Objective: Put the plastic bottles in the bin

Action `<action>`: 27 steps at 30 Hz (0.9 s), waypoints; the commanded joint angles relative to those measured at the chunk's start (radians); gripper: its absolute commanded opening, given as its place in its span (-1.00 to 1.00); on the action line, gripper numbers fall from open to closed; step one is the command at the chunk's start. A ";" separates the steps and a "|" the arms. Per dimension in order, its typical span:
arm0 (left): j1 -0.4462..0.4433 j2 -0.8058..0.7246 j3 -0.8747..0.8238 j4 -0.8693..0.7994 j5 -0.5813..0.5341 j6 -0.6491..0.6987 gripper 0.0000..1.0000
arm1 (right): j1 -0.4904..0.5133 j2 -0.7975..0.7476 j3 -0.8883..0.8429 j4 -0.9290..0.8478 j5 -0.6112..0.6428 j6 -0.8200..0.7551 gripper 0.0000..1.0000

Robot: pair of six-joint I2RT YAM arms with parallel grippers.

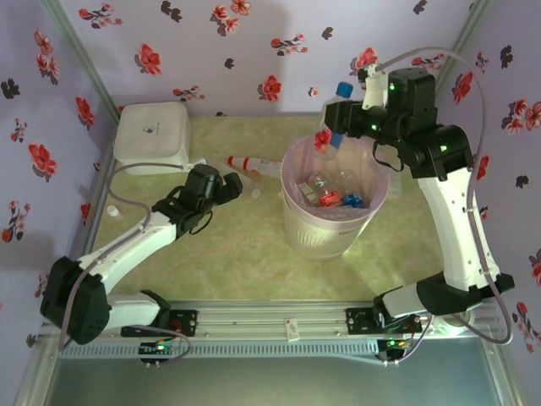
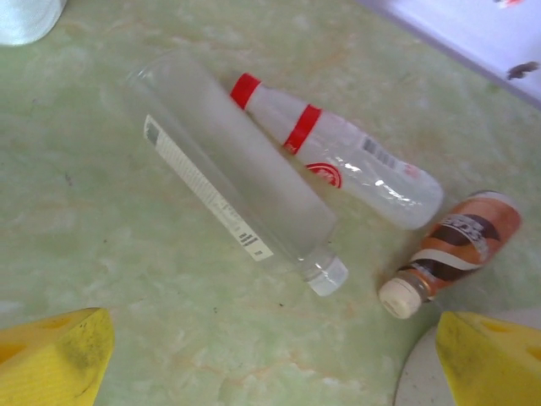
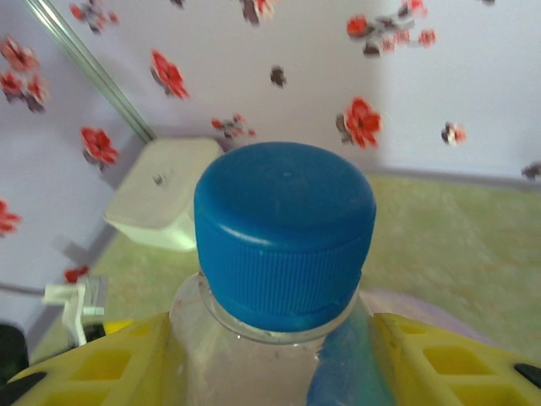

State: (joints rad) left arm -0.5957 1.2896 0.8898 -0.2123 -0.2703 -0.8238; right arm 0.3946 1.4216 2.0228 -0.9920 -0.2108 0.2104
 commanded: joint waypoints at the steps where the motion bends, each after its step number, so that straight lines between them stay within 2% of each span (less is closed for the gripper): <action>1: 0.017 0.059 0.069 -0.052 -0.028 -0.089 0.95 | 0.006 0.001 -0.009 -0.154 0.025 -0.062 -0.07; 8: 0.023 0.154 0.114 -0.058 -0.026 -0.127 0.92 | 0.079 0.033 -0.116 -0.207 0.131 -0.091 -0.09; 13: 0.039 0.211 0.155 -0.095 -0.027 -0.149 0.93 | 0.139 0.074 -0.194 -0.187 0.156 -0.091 -0.09; 27: 0.056 0.367 0.262 -0.074 -0.001 -0.161 0.92 | 0.147 -0.003 -0.598 0.131 0.061 0.030 -0.08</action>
State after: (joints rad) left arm -0.5491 1.6245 1.1095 -0.2707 -0.2691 -0.9672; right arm 0.5457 1.4509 1.4670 -0.9390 -0.1535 0.2108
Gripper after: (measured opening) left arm 0.962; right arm 0.534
